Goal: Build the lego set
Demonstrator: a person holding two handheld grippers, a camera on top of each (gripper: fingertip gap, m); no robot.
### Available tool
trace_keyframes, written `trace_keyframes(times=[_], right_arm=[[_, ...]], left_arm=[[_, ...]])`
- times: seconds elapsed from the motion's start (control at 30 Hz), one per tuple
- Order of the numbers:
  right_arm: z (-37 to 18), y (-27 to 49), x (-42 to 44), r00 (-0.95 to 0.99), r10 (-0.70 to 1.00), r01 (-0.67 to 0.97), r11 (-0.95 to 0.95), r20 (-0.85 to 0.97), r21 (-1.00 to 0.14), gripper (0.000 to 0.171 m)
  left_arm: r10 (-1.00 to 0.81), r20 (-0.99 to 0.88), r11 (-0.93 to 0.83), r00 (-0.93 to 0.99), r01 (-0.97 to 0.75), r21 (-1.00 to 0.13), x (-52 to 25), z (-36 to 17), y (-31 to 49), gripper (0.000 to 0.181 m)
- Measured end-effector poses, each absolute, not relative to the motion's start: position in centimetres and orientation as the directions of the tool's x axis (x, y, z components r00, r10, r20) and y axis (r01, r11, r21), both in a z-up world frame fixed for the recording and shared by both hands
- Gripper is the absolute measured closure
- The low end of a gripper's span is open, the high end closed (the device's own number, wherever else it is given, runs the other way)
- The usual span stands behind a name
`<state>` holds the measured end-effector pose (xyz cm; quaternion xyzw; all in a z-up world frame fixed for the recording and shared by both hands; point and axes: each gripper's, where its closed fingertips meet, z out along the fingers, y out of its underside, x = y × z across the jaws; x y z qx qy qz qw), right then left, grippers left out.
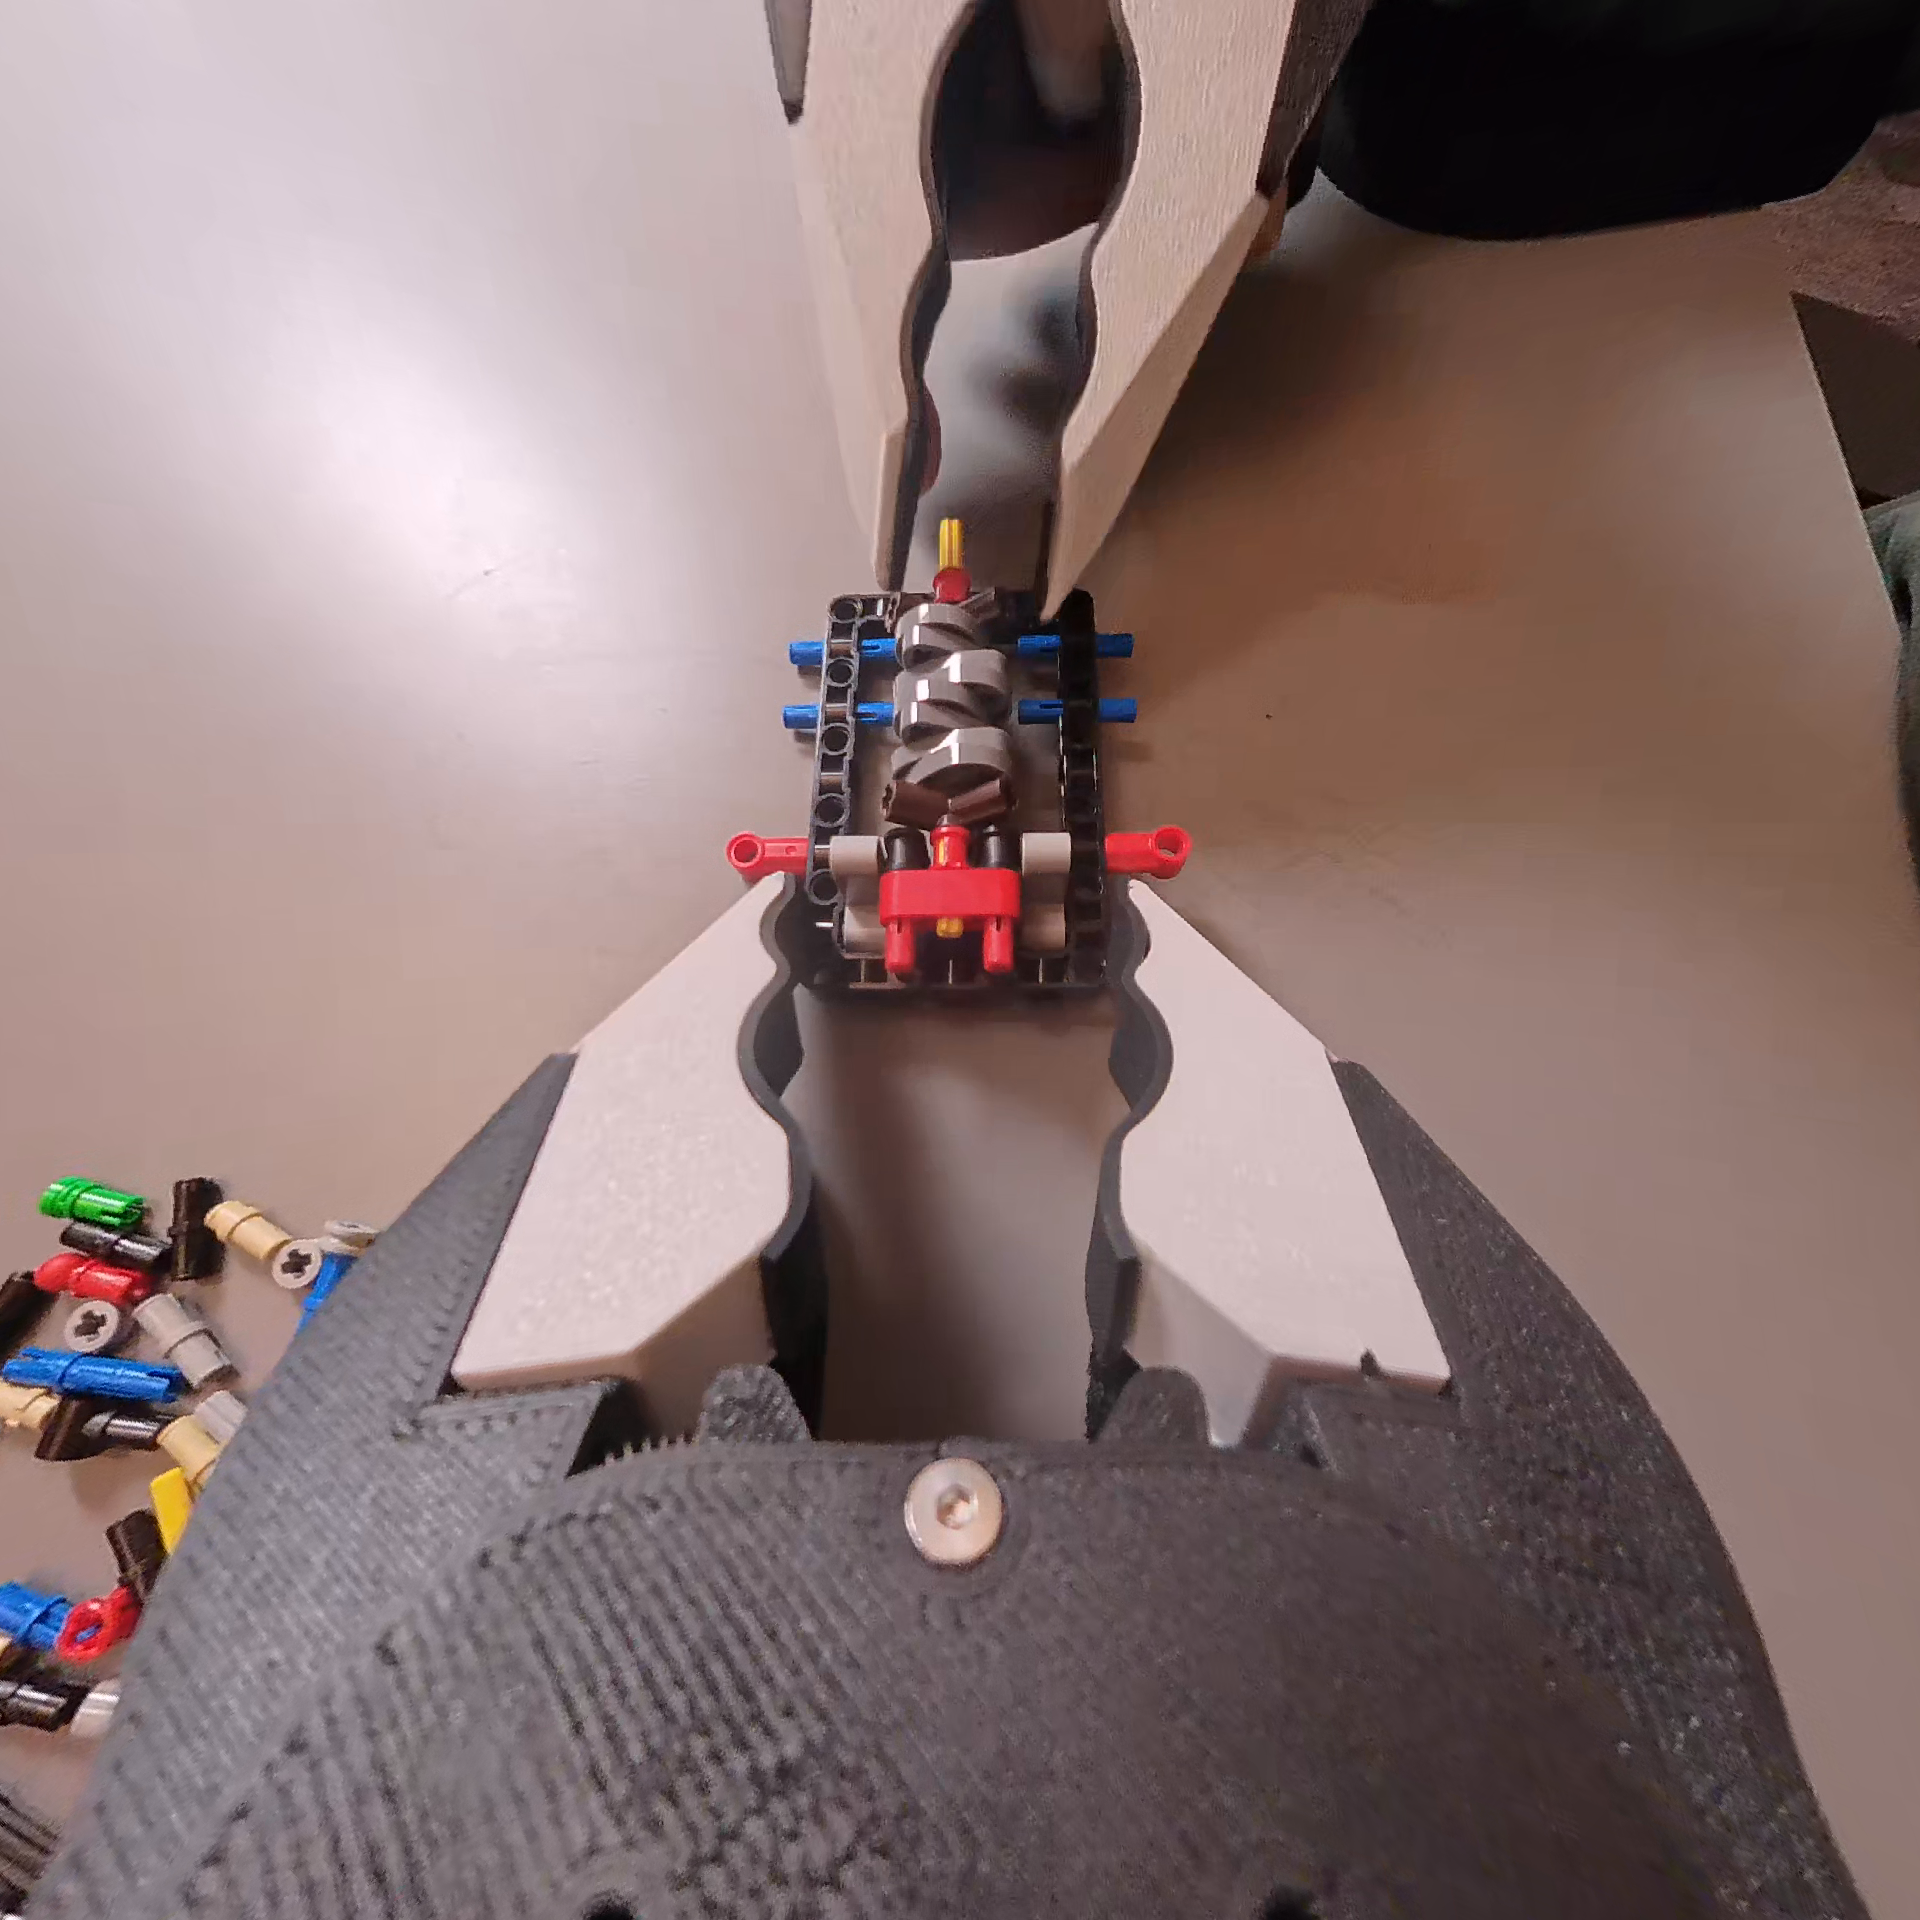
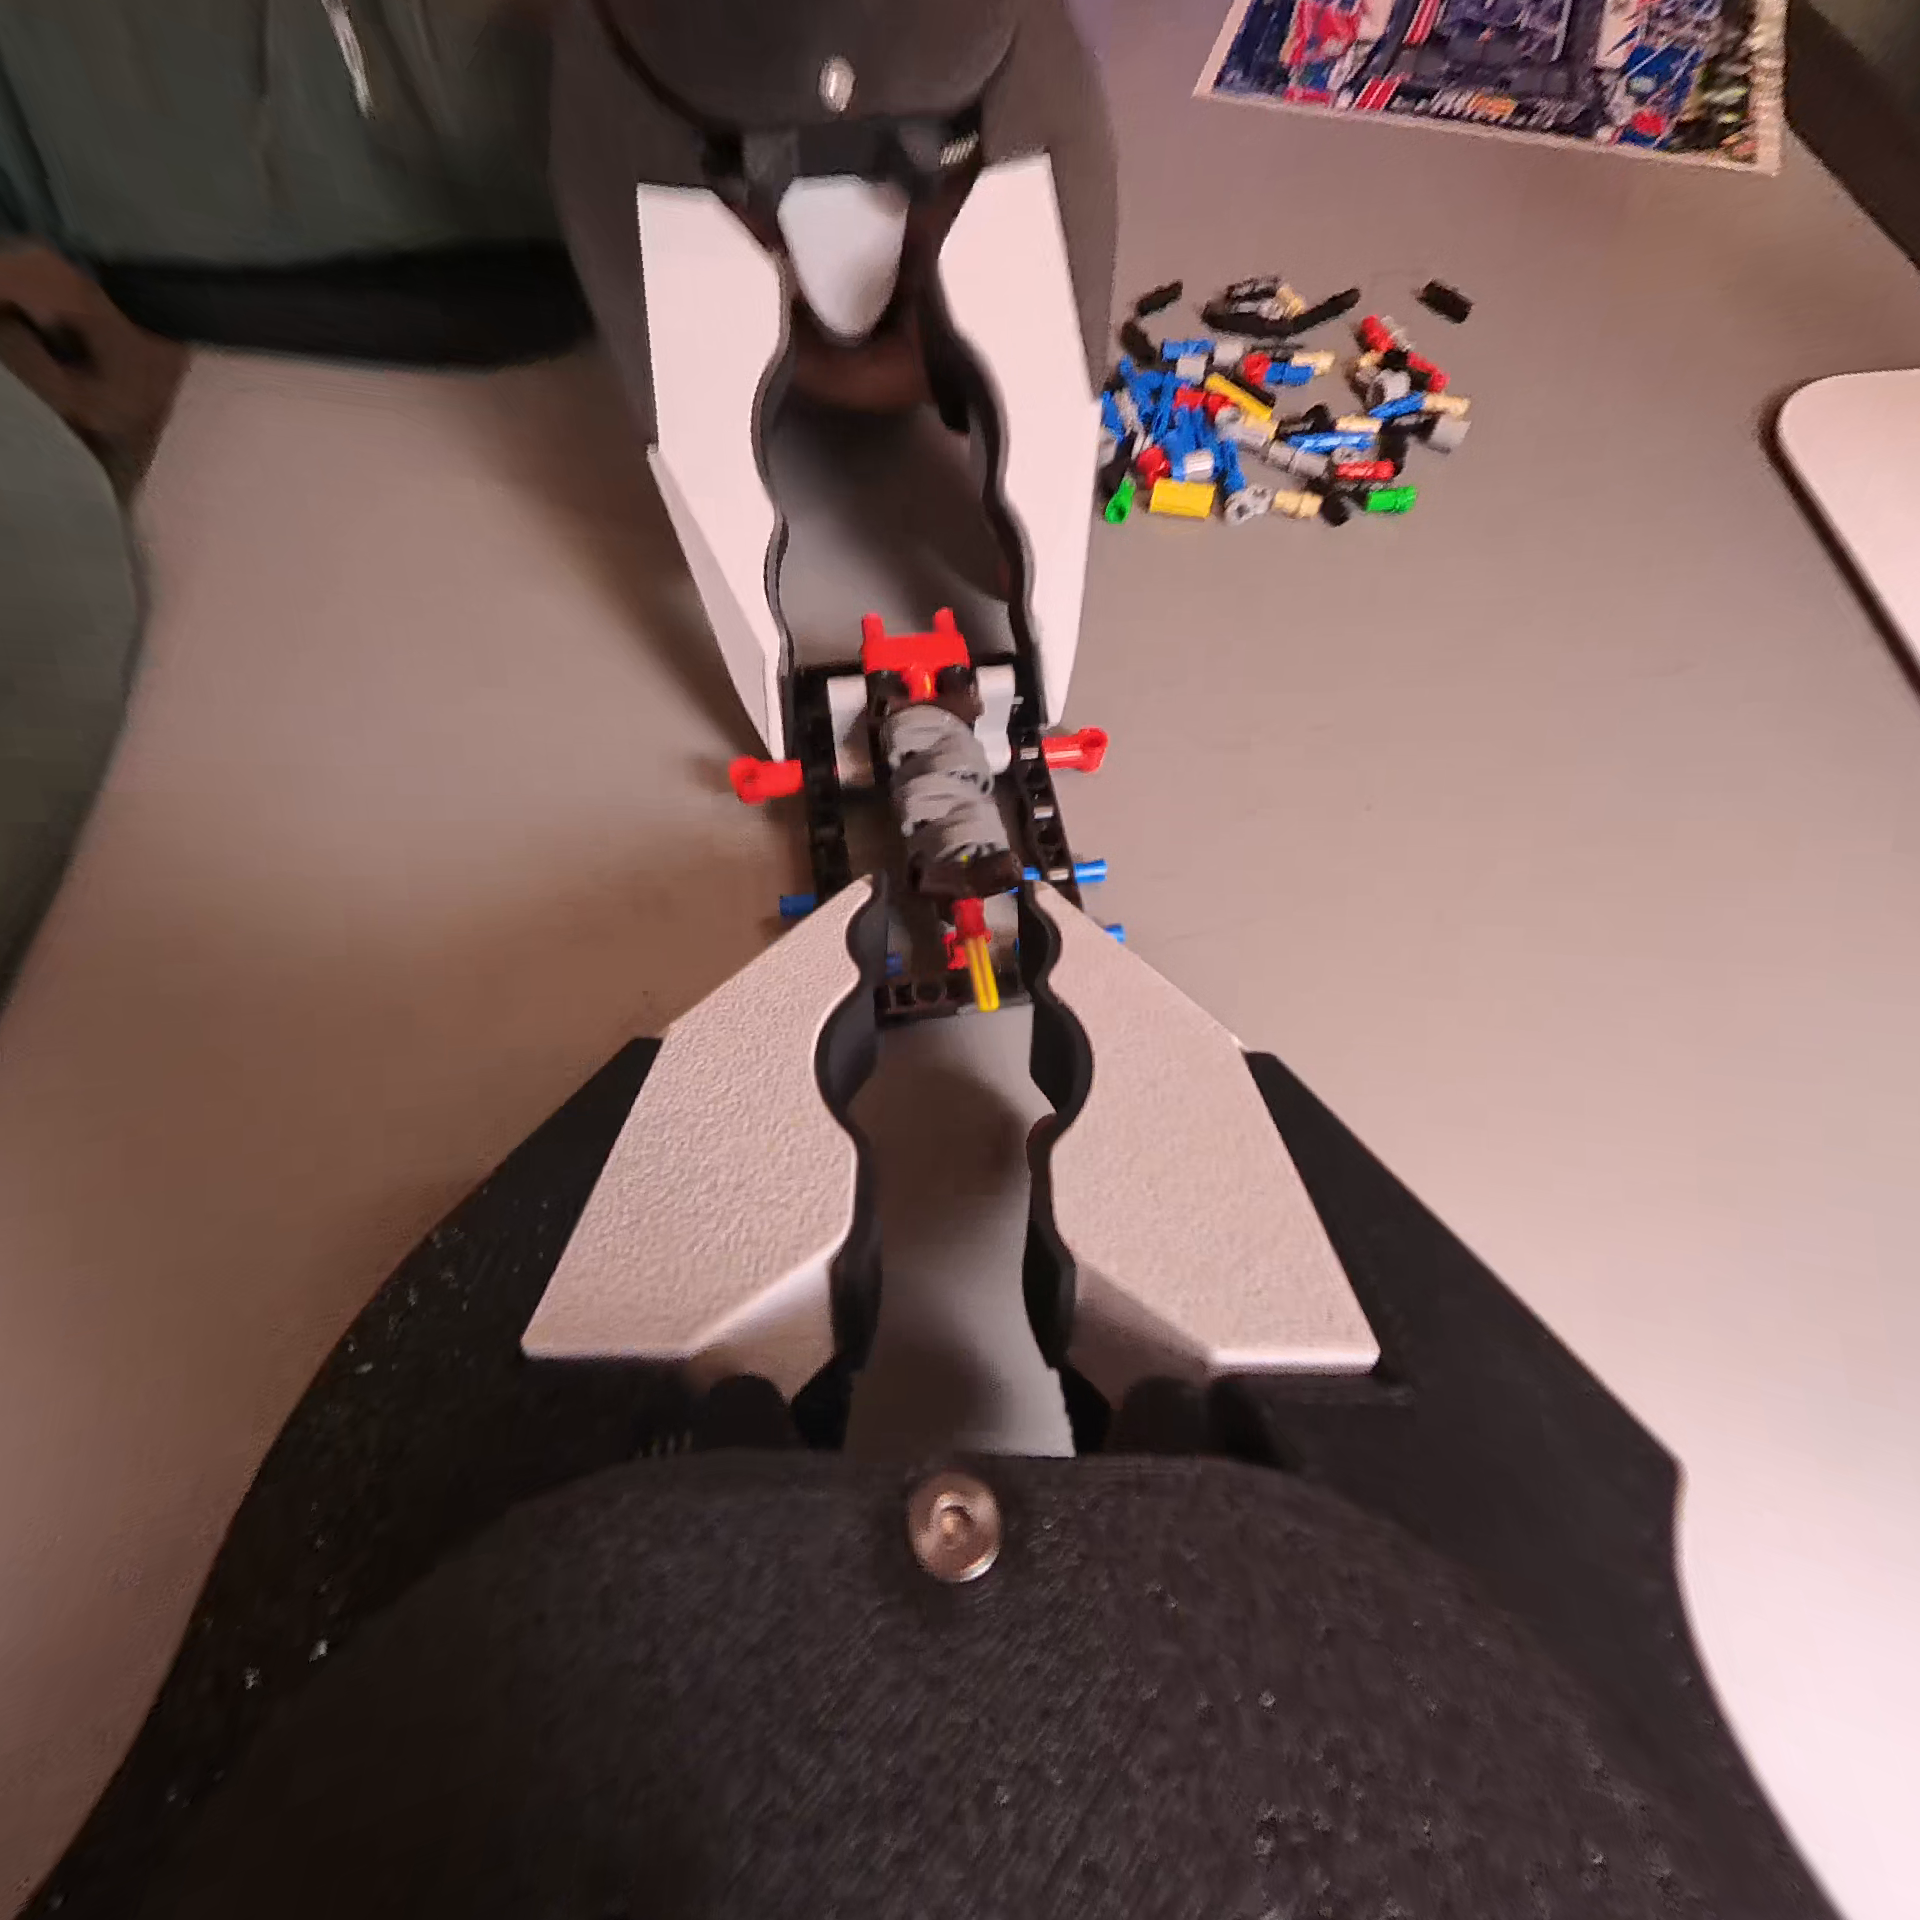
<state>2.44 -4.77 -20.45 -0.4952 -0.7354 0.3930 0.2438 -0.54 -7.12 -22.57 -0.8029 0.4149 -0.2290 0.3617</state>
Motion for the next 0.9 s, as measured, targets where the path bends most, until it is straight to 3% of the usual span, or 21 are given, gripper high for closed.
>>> trace_keyframes(times=[0.1, 0.37, 0.53, 0.9], right_arm=[[-21.0, -4.8, 2.2, -0.386, 0.923, 0.545, 0.226, -0.002, -0.807, 0.154], [-20.5, -4.4, 2.1, -0.319, 0.925, 0.581, 0.018, -0.207, -0.814, 0.157], [-20.3, -4.4, 2.4, -0.340, 0.920, 0.570, 0.039, -0.193, -0.821, 0.166], [-20.8, -2.8, 3.6, -0.343, 0.931, 0.587, 0.112, -0.121, -0.802, 0.159]], left_arm=[[-0.833, 0.055, -0.388, 0.550, -0.511, -0.768, -0.6, -22.6, -7.1, 0.124], [-0.827, 0.080, -0.406, 0.556, -0.493, -0.770, -0.7, -22.6, -7.1, 0.124], [-0.828, 0.085, -0.407, 0.554, -0.490, -0.770, -0.7, -22.5, -7.2, 0.124], [-0.828, 0.086, -0.405, 0.555, -0.484, -0.776, -0.8, -22.4, -7.2, 0.124]])
